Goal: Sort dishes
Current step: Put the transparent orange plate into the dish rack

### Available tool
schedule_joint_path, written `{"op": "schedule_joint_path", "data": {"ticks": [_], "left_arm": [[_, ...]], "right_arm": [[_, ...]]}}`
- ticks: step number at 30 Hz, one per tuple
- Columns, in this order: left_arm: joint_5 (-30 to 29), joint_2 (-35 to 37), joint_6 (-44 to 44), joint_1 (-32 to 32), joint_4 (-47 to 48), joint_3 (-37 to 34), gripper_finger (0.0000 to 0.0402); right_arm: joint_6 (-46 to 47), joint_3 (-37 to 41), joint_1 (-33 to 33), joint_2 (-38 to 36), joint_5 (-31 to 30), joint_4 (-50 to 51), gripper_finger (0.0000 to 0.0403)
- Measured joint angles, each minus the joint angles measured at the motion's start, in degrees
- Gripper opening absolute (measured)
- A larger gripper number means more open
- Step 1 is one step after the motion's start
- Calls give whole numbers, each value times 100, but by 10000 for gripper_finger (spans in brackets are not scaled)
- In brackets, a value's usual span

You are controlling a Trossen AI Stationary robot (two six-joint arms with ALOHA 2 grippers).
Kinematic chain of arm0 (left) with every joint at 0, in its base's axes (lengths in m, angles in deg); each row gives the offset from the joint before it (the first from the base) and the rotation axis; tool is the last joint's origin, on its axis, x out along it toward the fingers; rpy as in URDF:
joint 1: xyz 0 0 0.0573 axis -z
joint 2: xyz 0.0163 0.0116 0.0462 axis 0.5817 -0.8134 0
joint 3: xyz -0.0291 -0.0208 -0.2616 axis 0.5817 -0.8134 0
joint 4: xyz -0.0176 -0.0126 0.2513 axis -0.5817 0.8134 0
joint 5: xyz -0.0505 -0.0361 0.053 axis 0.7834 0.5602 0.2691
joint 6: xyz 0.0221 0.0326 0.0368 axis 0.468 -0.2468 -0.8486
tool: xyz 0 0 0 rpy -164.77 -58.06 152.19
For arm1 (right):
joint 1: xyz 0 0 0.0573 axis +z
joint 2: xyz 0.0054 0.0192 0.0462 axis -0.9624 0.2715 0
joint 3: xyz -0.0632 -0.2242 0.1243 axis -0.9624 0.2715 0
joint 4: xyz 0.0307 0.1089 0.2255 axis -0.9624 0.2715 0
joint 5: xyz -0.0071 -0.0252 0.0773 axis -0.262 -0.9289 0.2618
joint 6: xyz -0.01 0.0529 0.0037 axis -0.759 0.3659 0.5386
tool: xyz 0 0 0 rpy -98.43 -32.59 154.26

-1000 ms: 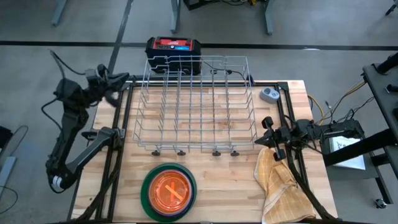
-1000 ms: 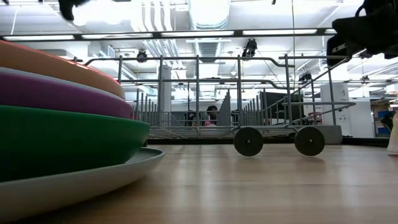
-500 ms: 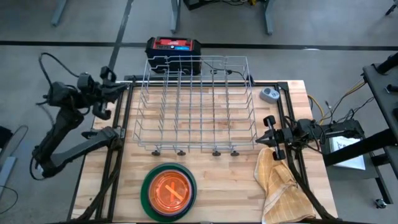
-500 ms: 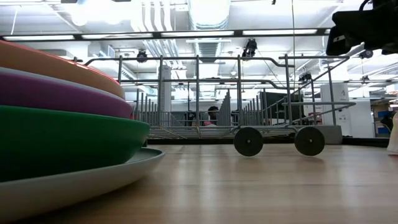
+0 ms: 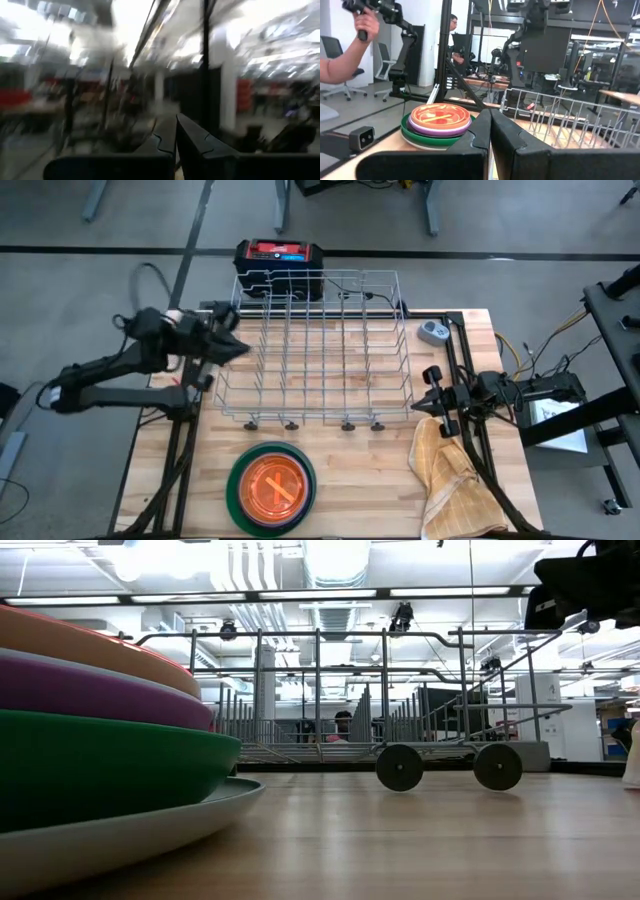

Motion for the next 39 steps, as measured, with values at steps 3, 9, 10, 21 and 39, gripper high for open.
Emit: {"op": "schedule_joint_path", "data": {"ticks": [3, 9, 10, 21, 39], "left_arm": [[-1118, -221, -633, 694, 1247, 577, 0], [-3403, -825, -1128, 2450, 3009, 1548, 0], [-3874, -923, -1203, 2808, 3235, 1632, 0], [-7349, -1403, -350, 5712, 3674, 1559, 0], [-5834, -3092, 3523, 6462, 5335, 1500, 0]], "right_arm": [[41, 0, -1, 0, 0, -3, 2], [0, 0, -2, -9, -4, -354, 2], [60, -3, 0, -15, -7, -475, 2], [231, -1038, 4, 99, 17, 564, 2], [331, -2062, 4, 1007, -462, 1921, 2]]}}
